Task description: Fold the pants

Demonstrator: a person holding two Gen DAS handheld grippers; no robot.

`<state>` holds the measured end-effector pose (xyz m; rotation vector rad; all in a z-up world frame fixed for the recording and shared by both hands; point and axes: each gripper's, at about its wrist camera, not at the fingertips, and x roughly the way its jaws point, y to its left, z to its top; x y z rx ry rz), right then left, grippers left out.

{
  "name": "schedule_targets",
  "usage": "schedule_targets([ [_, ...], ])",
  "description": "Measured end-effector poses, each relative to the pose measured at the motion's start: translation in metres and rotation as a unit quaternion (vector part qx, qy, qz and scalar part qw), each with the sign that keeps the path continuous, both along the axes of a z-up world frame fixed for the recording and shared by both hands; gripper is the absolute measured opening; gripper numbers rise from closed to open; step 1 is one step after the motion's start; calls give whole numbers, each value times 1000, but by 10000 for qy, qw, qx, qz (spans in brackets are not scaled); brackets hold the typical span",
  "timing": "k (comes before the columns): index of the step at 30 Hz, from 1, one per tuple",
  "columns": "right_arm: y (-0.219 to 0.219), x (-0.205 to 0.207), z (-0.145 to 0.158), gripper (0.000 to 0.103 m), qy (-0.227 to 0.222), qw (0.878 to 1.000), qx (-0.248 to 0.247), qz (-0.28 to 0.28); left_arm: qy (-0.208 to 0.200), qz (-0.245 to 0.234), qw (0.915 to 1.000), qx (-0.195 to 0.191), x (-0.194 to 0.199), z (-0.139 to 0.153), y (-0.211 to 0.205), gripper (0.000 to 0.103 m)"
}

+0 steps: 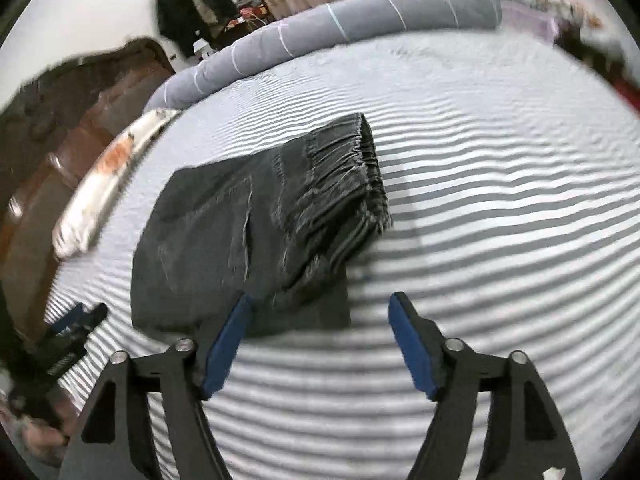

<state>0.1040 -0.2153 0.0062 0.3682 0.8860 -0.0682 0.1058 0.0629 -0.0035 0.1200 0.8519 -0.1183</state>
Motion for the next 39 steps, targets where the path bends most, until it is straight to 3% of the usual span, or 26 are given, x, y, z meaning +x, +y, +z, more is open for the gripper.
schedule_targets([
  [4, 30, -36, 22, 97, -169, 9980, -606, -108, -19, 111, 9999, -70, -40, 12, -2, 80],
  [11, 73, -78, 42, 100, -321, 9925, -1175, 98, -360, 172, 9989, 240, -82, 35, -6, 81],
  [18, 94, -93, 44, 101, -325, 9868, -1566, 271, -281, 286, 9991, 99, -93, 38, 0, 81],
  [39, 99, -104, 36, 101, -157, 9876, -1511, 397, -320, 42, 9995, -48, -106, 38, -11, 81],
])
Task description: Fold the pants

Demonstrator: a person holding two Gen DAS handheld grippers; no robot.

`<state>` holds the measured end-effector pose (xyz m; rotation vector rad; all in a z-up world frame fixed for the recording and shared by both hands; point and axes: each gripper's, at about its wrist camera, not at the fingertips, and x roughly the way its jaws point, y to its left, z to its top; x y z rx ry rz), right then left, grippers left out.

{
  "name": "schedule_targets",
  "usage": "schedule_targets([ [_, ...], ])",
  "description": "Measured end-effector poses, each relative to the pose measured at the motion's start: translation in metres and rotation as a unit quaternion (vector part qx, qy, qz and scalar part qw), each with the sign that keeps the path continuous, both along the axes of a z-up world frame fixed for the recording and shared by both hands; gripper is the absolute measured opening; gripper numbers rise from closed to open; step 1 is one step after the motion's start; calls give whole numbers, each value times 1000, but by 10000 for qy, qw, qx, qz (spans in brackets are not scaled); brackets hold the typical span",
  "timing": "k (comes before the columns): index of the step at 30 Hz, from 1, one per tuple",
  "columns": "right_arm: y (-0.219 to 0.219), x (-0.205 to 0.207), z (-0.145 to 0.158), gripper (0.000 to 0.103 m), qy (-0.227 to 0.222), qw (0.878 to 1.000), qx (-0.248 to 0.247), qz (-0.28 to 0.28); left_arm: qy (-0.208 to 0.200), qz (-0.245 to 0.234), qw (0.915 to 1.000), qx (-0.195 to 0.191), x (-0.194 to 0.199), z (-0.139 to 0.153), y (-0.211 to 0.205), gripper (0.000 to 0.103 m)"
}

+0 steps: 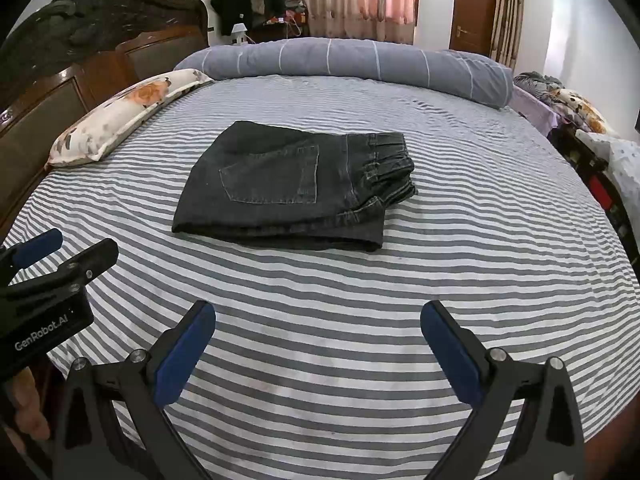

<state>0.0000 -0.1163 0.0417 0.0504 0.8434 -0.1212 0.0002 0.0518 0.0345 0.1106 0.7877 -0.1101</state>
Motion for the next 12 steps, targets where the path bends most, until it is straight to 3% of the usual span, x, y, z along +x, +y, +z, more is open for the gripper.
schedule_targets([
  [12, 2, -1, -11, 101, 150, 9999, 10, 57, 48, -30, 10000, 8, -1, -10, -4, 81],
])
